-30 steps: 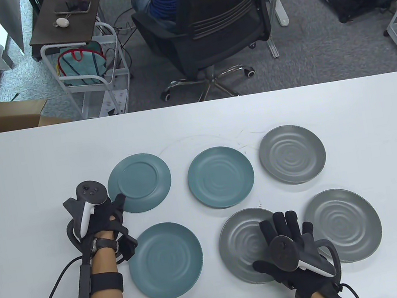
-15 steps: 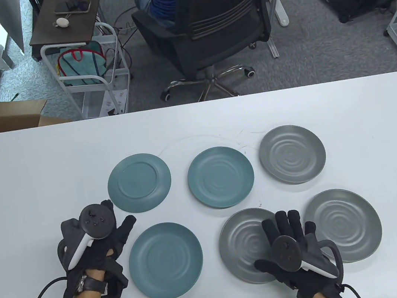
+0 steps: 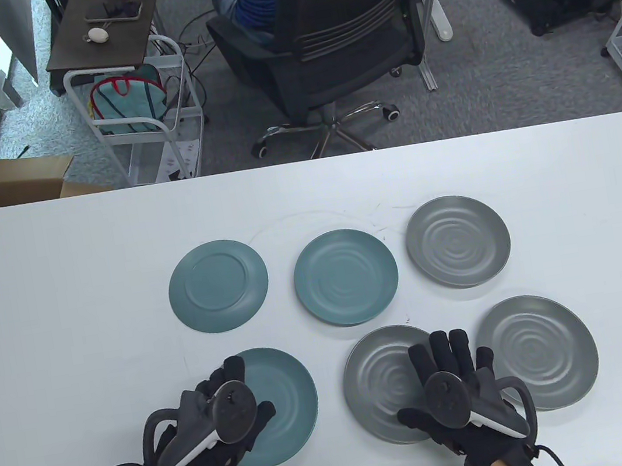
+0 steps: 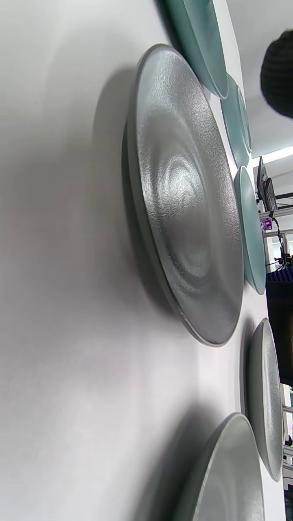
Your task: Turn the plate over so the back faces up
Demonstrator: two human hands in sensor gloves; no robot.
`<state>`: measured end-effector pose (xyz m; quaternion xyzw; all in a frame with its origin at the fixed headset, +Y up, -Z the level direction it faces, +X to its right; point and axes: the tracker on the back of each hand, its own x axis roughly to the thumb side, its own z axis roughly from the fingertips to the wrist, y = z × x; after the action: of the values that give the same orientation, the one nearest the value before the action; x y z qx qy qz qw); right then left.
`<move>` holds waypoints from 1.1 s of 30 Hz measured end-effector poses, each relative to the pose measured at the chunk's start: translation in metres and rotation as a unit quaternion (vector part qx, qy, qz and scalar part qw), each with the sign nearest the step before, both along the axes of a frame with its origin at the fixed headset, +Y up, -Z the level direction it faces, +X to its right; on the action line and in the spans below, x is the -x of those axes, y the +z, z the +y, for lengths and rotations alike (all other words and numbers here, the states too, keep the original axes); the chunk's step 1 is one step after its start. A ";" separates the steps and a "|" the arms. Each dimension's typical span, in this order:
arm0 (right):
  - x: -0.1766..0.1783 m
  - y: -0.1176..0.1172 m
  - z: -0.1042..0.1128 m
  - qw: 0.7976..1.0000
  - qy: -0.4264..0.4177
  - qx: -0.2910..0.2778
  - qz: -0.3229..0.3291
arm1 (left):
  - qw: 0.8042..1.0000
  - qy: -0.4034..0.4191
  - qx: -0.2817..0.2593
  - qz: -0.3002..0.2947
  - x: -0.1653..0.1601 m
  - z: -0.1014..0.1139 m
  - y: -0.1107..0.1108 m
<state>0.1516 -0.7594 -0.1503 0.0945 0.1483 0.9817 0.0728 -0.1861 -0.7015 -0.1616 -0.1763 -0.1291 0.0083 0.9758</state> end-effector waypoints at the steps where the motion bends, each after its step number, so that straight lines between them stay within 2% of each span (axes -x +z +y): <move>1: 0.000 0.000 0.000 1.000 0.001 0.000 0.000 | 1.000 -0.008 0.003 -0.009 -0.005 -0.004 0.003; 6: 0.001 0.001 0.000 1.000 0.003 0.000 0.001 | 0.999 -0.016 0.030 -0.042 -0.025 -0.025 0.015; 19: 0.003 0.002 0.001 1.000 0.005 0.000 0.001 | 0.993 -0.065 0.070 -0.074 -0.048 -0.064 0.023; 29: 0.003 0.002 0.001 1.000 0.003 0.002 0.005 | 0.989 -0.116 0.004 -0.086 -0.055 -0.077 0.033; 33: 0.004 0.002 0.001 1.000 0.002 0.001 0.007 | 0.990 -0.113 0.002 -0.089 -0.058 -0.078 0.033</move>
<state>0.1476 -0.7586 -0.1479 0.1007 0.1501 0.9810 0.0699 -0.1281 -0.7800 -0.1282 -0.1917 -0.1948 -0.1174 0.9547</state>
